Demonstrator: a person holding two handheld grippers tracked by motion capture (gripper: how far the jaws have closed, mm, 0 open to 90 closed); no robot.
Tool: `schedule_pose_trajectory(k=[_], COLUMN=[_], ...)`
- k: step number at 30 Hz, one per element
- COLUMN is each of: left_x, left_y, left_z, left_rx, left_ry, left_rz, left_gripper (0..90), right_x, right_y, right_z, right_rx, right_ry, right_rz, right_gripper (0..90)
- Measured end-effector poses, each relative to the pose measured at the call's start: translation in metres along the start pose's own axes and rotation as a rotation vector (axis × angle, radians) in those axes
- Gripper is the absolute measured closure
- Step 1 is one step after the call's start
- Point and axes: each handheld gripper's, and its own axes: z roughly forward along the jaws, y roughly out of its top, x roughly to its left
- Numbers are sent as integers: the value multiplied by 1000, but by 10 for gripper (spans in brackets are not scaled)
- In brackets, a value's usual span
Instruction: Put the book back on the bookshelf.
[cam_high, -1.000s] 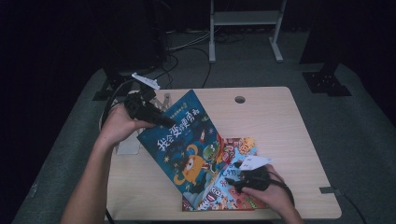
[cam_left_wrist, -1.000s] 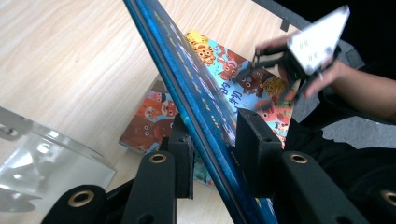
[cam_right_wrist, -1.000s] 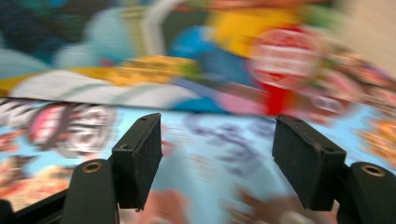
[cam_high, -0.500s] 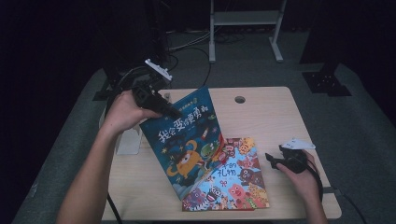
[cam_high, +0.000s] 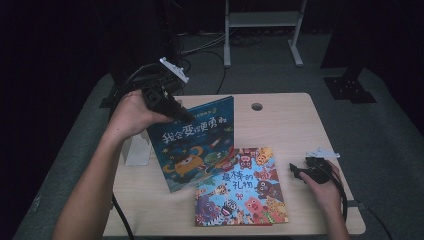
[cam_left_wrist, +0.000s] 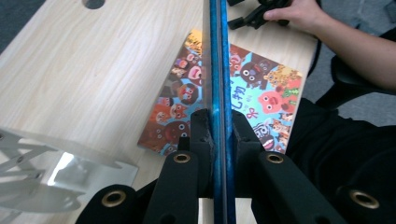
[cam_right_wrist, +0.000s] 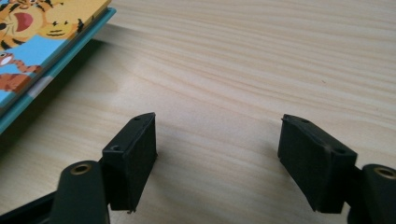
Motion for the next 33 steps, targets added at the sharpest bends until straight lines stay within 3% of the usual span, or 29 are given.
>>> schedule_pose_trajectory(k=[7, 10, 13, 17, 33], left_x=[1, 0, 2, 5, 16], left_y=[-3, -6, -11, -23, -81], left_z=[-5, -12, -21, -34, -85], left_rx=[-14, -21, -39, -51, -89], left_ry=[26, 39, 41, 44, 128], left_rz=[-6, 0, -24, -46, -152], left_gripper=[824, 824, 824, 825, 825], right_x=[-1, -1, -1, -1, -1], right_y=[1, 1, 1, 1, 1], right_z=[2, 3, 3, 3, 3], right_rx=[17, 21, 22, 22, 23], right_ry=[-22, -21, -22, -23, -23], right_rz=[22, 20, 21, 21, 24], right_gripper=[145, 134, 128, 128, 128])
